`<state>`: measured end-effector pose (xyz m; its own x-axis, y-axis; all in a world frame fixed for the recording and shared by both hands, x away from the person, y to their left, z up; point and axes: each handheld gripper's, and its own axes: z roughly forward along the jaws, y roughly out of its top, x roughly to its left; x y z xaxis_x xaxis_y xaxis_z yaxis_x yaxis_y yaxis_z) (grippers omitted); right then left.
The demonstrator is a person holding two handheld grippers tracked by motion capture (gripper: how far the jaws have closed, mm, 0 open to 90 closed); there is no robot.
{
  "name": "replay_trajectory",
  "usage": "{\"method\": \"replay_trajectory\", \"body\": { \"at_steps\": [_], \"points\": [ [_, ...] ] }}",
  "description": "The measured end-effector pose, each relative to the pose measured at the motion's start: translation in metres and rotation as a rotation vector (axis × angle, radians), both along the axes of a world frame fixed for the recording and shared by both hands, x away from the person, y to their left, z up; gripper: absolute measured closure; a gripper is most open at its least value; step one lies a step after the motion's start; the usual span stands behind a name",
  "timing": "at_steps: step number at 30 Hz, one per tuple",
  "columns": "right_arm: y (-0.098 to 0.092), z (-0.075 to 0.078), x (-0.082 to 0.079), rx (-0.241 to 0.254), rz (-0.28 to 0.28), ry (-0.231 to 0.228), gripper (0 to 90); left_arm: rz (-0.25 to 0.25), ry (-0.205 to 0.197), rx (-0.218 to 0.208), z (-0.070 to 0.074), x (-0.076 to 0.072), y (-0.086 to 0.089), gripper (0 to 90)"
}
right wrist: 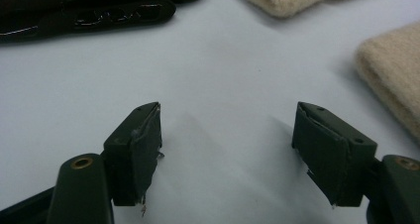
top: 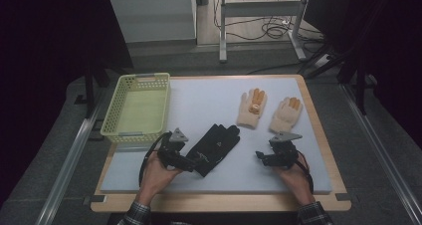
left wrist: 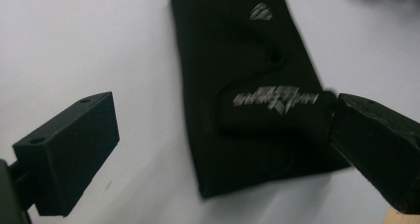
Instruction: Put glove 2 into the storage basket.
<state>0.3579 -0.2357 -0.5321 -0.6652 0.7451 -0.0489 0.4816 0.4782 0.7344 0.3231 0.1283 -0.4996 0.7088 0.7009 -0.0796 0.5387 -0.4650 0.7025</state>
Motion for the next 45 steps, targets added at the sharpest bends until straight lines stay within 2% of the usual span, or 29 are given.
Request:
{"method": "replay_trajectory", "body": {
  "at_steps": [4,8,12,15,18,23,27,30,31,37,39,45],
  "points": [
    [0.000,0.000,0.000,0.000,0.000,0.000,26.9,-0.027,0.010,-0.001,-0.003,0.011,-0.020,0.0],
    [0.000,0.000,0.000,0.000,0.000,-0.001,26.9,-0.025,0.019,0.020,-0.010,0.021,-0.036,0.0],
    [0.000,0.000,0.000,0.000,0.000,-0.001,26.9,-0.009,0.026,0.064,-0.018,0.028,-0.046,0.0],
    [0.000,0.000,0.000,0.000,0.000,-0.002,26.9,0.000,0.035,0.058,-0.025,0.031,-0.048,0.0],
    [0.000,0.000,0.000,0.000,0.000,-0.001,26.9,-0.026,0.062,0.072,-0.031,0.028,-0.052,0.0],
    [0.000,0.000,0.000,0.001,-0.001,-0.001,26.9,-0.010,0.050,0.124,-0.035,0.021,-0.054,0.0],
    [0.000,0.000,0.000,-0.001,0.000,-0.002,26.9,0.008,0.072,0.101,-0.037,0.023,-0.051,0.0],
    [0.000,0.000,0.000,-0.001,0.000,-0.002,26.9,0.013,0.074,0.122,-0.037,0.020,-0.056,0.0],
    [0.000,0.000,0.000,-0.001,-0.001,-0.002,26.9,0.017,0.059,0.146,-0.037,0.017,-0.059,0.0],
    [0.000,0.000,0.000,-0.002,0.000,-0.003,26.9,0.020,0.072,0.143,-0.036,0.018,-0.059,0.1],
    [0.000,0.000,0.000,0.000,-0.001,-0.004,26.9,0.030,0.082,0.144,-0.033,0.019,-0.057,4.2],
    [0.000,0.000,0.000,-0.001,0.001,-0.005,26.8,0.098,0.085,0.120,-0.028,0.022,-0.045,33.6]
  ]
}}
